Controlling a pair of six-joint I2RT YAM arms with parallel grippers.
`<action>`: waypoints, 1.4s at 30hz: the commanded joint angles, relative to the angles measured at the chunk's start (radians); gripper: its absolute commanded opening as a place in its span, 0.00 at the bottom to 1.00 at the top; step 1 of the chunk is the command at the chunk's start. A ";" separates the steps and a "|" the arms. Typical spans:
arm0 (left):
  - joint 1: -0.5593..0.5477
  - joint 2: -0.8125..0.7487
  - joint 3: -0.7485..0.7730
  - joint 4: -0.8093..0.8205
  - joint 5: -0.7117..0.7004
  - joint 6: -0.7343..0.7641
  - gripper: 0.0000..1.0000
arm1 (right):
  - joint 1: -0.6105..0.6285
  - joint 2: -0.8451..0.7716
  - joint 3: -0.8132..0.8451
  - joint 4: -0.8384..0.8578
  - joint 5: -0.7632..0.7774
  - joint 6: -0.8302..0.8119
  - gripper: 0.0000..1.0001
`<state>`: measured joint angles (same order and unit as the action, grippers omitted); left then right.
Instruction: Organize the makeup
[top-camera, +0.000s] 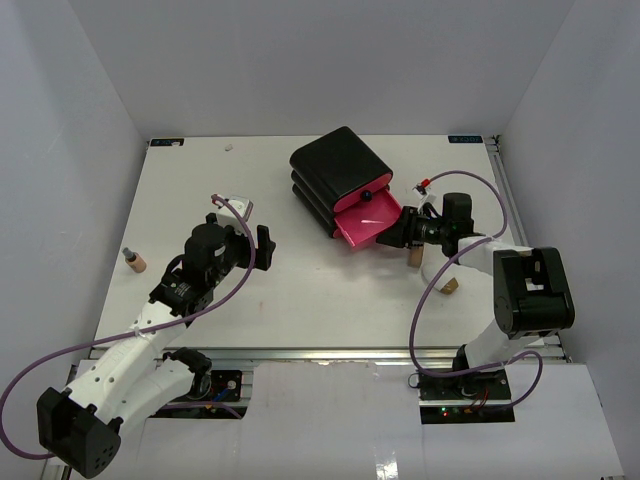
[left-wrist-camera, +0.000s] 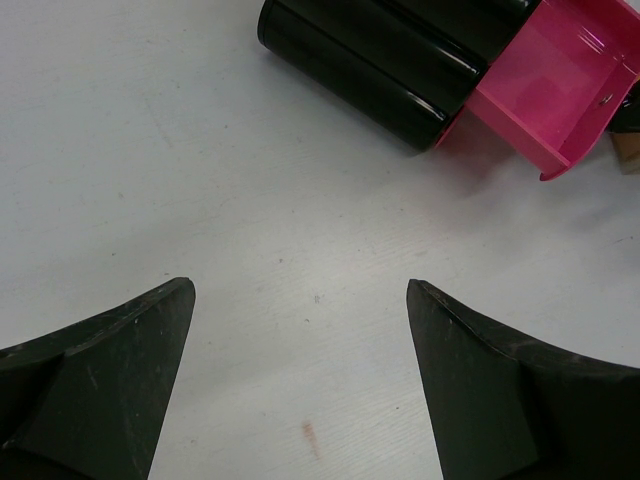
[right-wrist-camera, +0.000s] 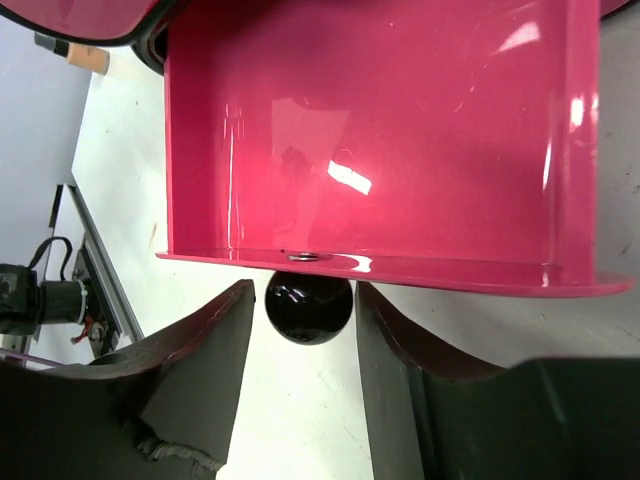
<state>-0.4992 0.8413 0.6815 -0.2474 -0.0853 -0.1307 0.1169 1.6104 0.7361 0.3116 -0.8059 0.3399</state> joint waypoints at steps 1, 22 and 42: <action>0.004 -0.016 0.000 0.005 0.005 0.003 0.98 | -0.013 -0.058 -0.002 -0.055 0.007 -0.101 0.58; 0.004 -0.057 0.005 0.008 0.047 -0.003 0.98 | -0.074 -0.407 -0.023 -0.511 0.486 -0.420 0.67; 0.002 -0.048 0.001 0.011 0.044 -0.003 0.98 | -0.017 -0.112 0.111 -0.493 0.602 -0.258 0.68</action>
<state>-0.4992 0.8040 0.6815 -0.2474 -0.0471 -0.1314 0.0855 1.4638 0.7993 -0.2066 -0.2073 0.0550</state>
